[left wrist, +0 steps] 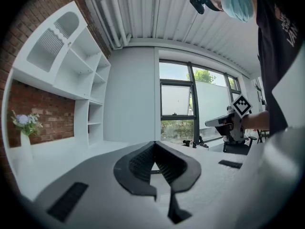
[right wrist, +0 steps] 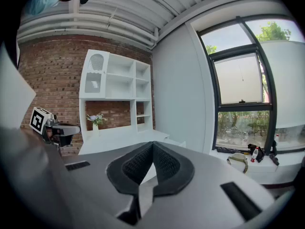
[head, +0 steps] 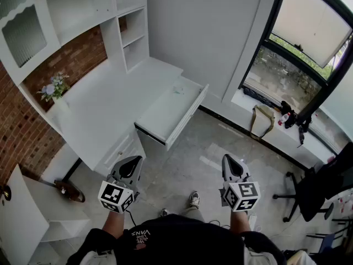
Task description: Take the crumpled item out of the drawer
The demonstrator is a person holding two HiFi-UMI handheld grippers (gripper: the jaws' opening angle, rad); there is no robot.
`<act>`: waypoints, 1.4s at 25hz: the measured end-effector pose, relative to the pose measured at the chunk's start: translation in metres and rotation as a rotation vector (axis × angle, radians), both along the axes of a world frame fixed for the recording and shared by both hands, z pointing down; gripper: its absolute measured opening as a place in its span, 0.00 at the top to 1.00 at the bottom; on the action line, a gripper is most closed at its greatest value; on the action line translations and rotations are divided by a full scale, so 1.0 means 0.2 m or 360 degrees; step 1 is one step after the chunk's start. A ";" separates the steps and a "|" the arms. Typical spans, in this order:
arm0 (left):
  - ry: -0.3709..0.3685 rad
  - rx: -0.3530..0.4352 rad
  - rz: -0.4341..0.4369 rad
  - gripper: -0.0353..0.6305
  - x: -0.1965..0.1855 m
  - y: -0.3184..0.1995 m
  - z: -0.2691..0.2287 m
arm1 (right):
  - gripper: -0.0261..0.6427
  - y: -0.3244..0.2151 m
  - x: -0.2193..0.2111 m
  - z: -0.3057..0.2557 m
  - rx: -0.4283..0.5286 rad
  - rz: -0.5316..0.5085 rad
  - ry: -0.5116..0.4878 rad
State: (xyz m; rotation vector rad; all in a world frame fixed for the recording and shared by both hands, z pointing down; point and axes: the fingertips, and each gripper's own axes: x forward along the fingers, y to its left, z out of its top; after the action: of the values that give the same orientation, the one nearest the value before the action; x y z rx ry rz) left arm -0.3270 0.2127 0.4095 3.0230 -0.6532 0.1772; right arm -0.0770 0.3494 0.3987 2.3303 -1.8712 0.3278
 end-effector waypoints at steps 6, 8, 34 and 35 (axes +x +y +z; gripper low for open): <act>-0.0014 0.0024 0.0026 0.94 0.11 0.04 -0.02 | 0.96 -0.01 0.05 -0.01 0.0034 -0.0046 -0.0060; -0.0018 0.0031 0.0042 0.94 0.16 0.05 -0.03 | 0.96 0.00 0.09 -0.01 0.0031 -0.0050 -0.0063; 0.0054 -0.0075 -0.0098 0.73 1.24 -0.15 0.05 | 0.59 -0.41 1.01 0.08 0.0048 -0.0398 -0.0040; 0.0048 -0.0085 -0.0112 0.73 1.27 -0.15 0.06 | 0.59 -0.43 1.04 0.08 0.0046 -0.0405 -0.0040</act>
State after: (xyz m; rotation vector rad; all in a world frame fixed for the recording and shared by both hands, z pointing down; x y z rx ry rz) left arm -0.0739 0.1827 0.4220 2.9403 -0.7387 0.1439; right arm 0.1318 0.2637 0.4151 2.0794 -2.1663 0.3022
